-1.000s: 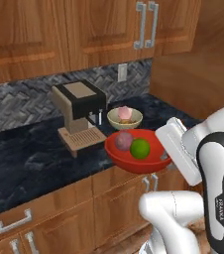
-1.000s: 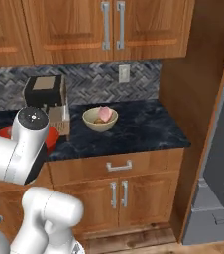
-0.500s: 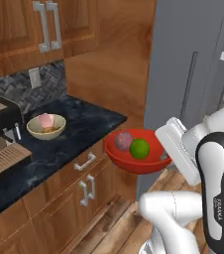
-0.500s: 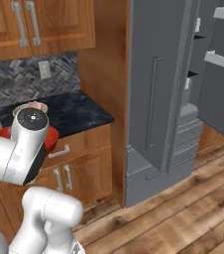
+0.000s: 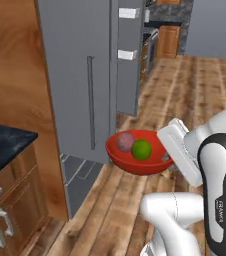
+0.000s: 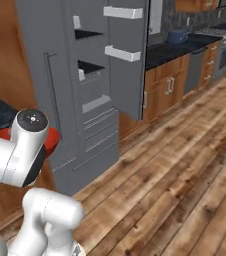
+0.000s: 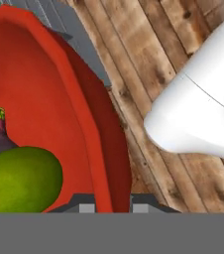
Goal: Place the bowl with the onion and lime on the top shelf of the fridge. Place the bowl with the steak and chicken drumstick on the second highest shelf of the fridge.
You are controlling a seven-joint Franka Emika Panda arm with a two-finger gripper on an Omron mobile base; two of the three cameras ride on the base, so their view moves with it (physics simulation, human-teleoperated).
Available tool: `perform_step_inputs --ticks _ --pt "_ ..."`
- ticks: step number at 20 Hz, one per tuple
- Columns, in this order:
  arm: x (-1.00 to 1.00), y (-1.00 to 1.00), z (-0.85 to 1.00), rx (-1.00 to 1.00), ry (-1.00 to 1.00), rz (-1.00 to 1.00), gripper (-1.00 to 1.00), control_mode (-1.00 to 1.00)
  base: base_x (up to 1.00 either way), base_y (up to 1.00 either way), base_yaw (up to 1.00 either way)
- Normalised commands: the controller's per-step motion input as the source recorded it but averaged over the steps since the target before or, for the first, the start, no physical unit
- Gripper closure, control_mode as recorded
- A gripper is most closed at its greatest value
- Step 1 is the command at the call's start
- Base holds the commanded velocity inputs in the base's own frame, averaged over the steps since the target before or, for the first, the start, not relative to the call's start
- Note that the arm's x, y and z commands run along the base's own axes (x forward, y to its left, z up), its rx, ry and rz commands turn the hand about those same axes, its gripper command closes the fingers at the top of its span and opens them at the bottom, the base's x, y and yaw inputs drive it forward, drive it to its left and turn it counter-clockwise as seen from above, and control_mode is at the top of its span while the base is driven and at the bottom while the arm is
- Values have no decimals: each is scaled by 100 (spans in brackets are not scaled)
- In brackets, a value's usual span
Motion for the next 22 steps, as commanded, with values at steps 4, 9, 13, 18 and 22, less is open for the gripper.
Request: perform_step_inputs --ticks 4,9,13,18,22 --pt "0 0 0 0 0 0 100 100 79 -100 -34" --pt "0 0 0 0 0 0 100 100 100 -94 -13" --pt "0 0 0 0 0 0 100 100 100 -76 0" --pt "0 0 0 0 0 0 100 100 87 -77 27" --pt "0 0 0 0 0 0 100 100 24 -57 78"
